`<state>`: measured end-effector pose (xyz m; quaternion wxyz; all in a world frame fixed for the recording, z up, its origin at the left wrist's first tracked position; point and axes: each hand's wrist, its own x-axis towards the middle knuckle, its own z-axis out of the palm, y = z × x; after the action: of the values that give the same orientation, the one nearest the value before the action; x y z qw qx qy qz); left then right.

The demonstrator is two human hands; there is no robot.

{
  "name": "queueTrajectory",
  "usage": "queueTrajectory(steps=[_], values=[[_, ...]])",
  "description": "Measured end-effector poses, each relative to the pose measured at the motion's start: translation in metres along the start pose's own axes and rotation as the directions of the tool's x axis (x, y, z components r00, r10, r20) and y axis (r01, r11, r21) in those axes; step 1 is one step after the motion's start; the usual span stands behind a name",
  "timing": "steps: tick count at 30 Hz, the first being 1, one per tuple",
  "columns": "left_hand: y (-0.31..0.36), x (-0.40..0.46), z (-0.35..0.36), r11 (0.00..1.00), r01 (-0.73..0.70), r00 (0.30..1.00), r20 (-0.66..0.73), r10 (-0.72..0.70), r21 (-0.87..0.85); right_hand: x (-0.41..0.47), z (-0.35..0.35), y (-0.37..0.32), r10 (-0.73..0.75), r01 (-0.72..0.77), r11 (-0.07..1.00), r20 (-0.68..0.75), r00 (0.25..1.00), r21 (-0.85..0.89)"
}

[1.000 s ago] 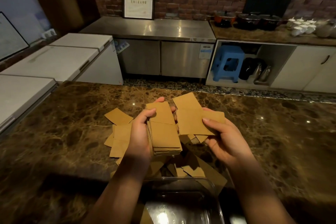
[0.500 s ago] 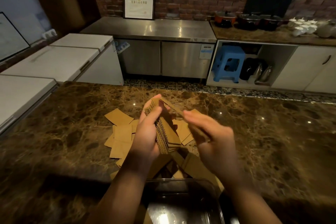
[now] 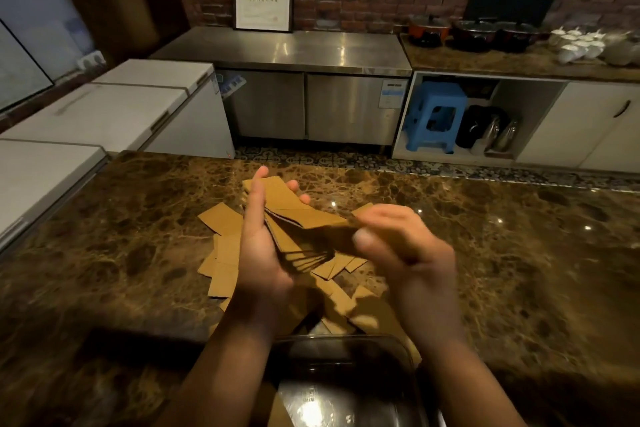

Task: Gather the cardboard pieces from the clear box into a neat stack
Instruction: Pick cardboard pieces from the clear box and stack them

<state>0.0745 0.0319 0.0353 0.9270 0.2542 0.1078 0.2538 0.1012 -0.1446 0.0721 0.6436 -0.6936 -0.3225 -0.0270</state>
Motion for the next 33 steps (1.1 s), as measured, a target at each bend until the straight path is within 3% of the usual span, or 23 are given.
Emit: queueTrajectory(steps=[1,2,5,9,14,17,19,21,22,24,26,29,33], values=[[0.000,0.001,-0.002,1.000,0.015,0.999,-0.047,-0.016,-0.025,0.003,-0.001,-0.001,0.214,-0.195,0.961,-0.080,0.974,0.198],[0.000,0.002,-0.005,0.999,0.023,0.996,-0.080,-0.026,-0.039,0.007,-0.003,0.003,0.415,-0.352,0.851,-0.088,0.905,0.389],[-0.005,0.001,-0.009,0.999,0.046,0.993,-0.112,-0.048,-0.018,0.018,-0.005,0.017,0.716,-0.500,0.542,-0.060,0.695,0.675],[-0.006,0.000,-0.008,0.991,0.122,0.987,-0.103,-0.127,-0.049,0.022,-0.004,0.021,0.808,-0.516,0.400,-0.026,0.589,0.757],[-0.007,0.000,-0.008,0.987,0.137,0.977,-0.152,-0.148,-0.079,0.025,-0.005,0.029,0.860,-0.442,0.385,-0.141,0.491,0.810],[-0.013,-0.001,-0.007,0.991,0.109,0.984,-0.134,-0.119,-0.084,0.029,0.002,0.027,0.879,-0.473,0.317,-0.066,0.473,0.822],[-0.017,-0.001,-0.007,0.993,0.081,0.989,-0.116,-0.091,-0.086,0.031,0.008,0.025,0.873,-0.464,0.252,0.007,0.487,0.849],[-0.017,-0.002,-0.003,0.993,0.079,0.993,-0.083,-0.086,-0.084,0.029,0.011,0.026,0.841,-0.476,0.271,0.035,0.540,0.837],[-0.016,-0.001,-0.003,0.993,0.089,0.993,-0.072,-0.094,-0.078,0.026,0.012,0.028,0.796,-0.473,0.339,0.020,0.605,0.813],[-0.012,0.002,-0.003,0.990,0.138,0.985,-0.099,-0.139,-0.019,0.018,0.010,0.032,0.591,-0.406,0.596,-0.037,0.806,0.692],[-0.008,0.003,-0.003,0.969,0.245,0.964,-0.117,-0.240,0.034,0.012,0.007,0.036,0.353,-0.301,0.850,-0.043,0.935,0.433],[0.001,0.002,0.001,0.905,0.394,0.919,-0.086,-0.385,0.159,0.014,0.000,0.048,0.223,-0.229,0.931,0.053,0.973,0.285],[-0.002,-0.005,0.004,0.754,0.514,0.846,-0.095,-0.525,0.408,0.026,-0.008,0.061,0.107,-0.179,0.910,0.206,0.973,0.373]])
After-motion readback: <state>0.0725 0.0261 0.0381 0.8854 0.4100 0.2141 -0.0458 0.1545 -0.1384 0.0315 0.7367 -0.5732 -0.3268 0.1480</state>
